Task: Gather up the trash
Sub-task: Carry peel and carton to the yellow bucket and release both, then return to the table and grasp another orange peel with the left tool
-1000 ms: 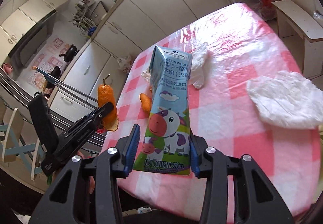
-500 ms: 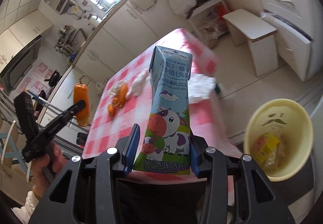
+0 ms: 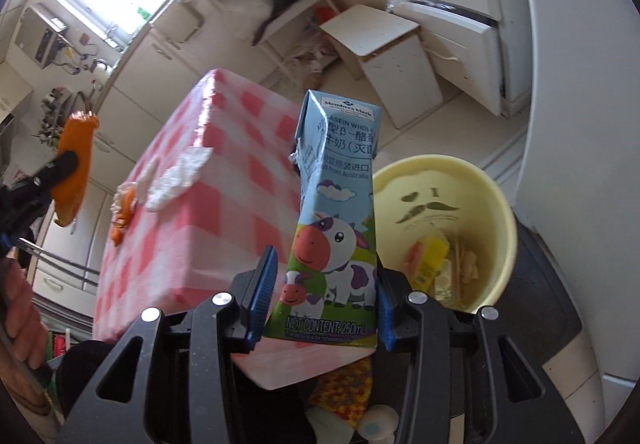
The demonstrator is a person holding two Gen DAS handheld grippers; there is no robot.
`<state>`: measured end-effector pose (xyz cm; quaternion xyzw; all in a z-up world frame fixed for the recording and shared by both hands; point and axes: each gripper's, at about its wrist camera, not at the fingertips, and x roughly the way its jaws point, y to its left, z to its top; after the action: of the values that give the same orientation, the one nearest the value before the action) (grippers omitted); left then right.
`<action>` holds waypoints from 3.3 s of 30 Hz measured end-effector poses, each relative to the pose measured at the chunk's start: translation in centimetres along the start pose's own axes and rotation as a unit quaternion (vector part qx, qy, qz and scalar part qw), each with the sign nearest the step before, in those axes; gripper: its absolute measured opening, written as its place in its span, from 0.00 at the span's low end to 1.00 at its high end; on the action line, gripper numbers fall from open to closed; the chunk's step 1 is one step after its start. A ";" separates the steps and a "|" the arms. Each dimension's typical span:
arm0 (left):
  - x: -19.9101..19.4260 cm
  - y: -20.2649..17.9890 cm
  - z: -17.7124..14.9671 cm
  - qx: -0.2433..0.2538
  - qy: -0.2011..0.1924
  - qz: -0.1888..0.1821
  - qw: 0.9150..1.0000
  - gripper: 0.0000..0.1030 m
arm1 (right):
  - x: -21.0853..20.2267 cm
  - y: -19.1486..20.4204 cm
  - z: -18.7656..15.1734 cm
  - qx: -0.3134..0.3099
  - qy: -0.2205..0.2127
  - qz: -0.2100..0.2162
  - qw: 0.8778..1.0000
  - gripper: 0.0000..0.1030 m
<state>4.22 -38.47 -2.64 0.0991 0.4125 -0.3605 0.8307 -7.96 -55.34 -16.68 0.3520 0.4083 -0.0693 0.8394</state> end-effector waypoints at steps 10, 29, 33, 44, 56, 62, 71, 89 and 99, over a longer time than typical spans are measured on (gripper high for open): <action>11.1 -5.4 0.3 -0.035 0.095 -0.045 0.994 0.26 | 3.9 -4.4 0.7 0.042 0.025 -0.050 0.998 0.55; 9.3 -3.6 -0.3 -0.004 0.024 0.052 0.998 0.67 | 2.0 -6.0 -2.3 0.074 0.015 -0.046 0.996 0.59; 8.4 -2.4 -0.1 -0.021 0.009 0.060 0.998 0.67 | 1.8 -4.0 -2.1 0.048 0.011 -0.043 0.998 0.61; -4.7 16.0 -1.3 -0.186 -0.129 0.139 0.964 0.72 | 1.3 1.8 0.6 0.002 0.010 0.044 0.999 0.61; -4.2 32.1 -10.4 -0.291 -0.018 0.239 0.926 0.72 | 5.5 15.6 3.1 -0.191 0.005 0.022 0.981 0.61; -0.9 32.4 -10.1 -0.273 0.010 0.247 0.930 0.72 | 9.9 20.9 2.4 -0.302 0.017 -0.069 0.951 0.62; -0.1 33.7 -9.8 -0.243 0.006 0.255 0.936 0.41 | 14.2 27.2 1.5 -0.351 0.072 -0.004 0.934 0.38; -6.8 35.2 -9.0 -0.197 0.023 0.178 0.964 0.16 | 12.8 30.4 1.4 -0.317 0.042 0.045 0.947 0.56; -9.4 36.3 -10.8 -0.242 -0.004 0.131 0.961 0.17 | 14.2 35.1 0.9 -0.309 0.056 0.073 0.947 0.56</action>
<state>18.52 -2.47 -7.30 -0.0533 0.4675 -0.1380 0.8715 16.13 -27.46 -7.97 0.1075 0.4296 0.1417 0.8853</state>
